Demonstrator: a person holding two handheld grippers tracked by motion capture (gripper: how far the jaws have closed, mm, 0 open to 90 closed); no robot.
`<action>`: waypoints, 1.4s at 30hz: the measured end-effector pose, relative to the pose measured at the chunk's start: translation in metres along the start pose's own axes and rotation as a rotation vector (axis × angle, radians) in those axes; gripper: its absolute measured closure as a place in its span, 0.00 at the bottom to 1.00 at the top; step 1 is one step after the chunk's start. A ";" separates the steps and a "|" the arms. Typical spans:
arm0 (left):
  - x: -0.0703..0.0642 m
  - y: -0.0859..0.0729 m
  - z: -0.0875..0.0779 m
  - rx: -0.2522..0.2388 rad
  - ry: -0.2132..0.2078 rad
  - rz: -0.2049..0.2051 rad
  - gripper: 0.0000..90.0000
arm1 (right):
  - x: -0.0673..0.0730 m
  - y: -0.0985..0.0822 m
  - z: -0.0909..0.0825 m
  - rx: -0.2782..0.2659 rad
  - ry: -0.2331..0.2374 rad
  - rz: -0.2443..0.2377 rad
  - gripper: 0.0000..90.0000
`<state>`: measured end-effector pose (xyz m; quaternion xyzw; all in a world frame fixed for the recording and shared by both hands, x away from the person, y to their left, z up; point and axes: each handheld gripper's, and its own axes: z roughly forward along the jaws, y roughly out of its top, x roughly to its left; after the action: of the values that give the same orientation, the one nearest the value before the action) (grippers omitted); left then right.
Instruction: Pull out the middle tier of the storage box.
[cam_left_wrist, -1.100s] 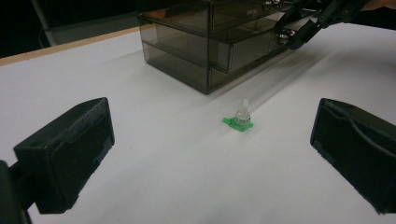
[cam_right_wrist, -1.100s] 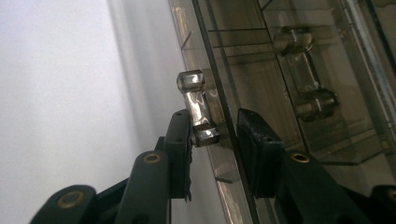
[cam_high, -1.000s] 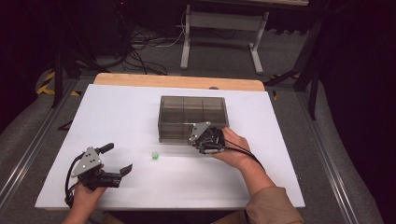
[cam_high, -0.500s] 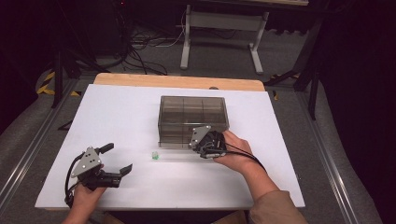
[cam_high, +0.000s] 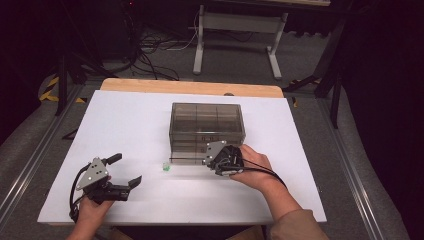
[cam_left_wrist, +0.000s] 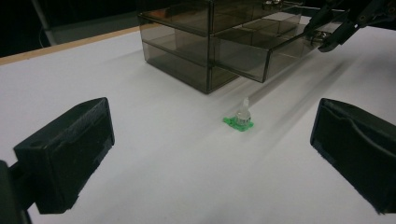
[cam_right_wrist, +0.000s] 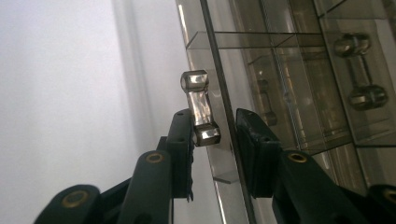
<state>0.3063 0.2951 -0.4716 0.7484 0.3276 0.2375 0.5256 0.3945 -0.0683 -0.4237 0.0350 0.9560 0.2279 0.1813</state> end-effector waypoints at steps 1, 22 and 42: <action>0.000 0.000 0.000 0.000 0.000 0.000 0.01 | 0.000 0.000 0.000 0.000 0.000 0.000 0.76; 0.000 0.000 0.000 0.000 0.000 0.005 0.01 | 0.010 -0.002 0.002 -0.007 -0.002 -0.018 0.77; 0.002 0.000 0.003 0.023 -0.032 -0.018 0.00 | 0.013 -0.011 -0.013 -0.106 0.007 0.084 0.44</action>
<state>0.3101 0.2947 -0.4723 0.7551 0.3288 0.2170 0.5241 0.3776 -0.0819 -0.4226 0.0646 0.9409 0.2856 0.1701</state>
